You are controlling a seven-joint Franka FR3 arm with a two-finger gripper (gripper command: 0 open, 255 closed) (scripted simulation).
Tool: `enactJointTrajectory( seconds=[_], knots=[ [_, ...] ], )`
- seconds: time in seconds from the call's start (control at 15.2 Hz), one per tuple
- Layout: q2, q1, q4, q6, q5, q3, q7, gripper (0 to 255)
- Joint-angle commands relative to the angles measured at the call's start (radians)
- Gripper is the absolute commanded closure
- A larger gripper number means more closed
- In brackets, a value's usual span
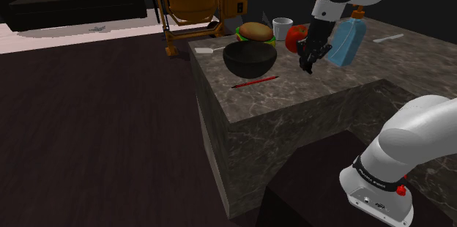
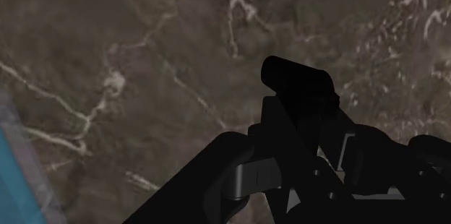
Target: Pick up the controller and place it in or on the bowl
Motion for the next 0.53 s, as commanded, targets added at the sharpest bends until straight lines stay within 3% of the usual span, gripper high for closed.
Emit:
enactJointTrajectory(
  seconds=[0.0,0.46],
  knots=[
    [0.0,-0.001,0.011,-0.014,-0.001,0.0,0.002,255],
    [-0.002,0.001,0.103,-0.107,-0.002,0.002,0.017,255]
  ],
)
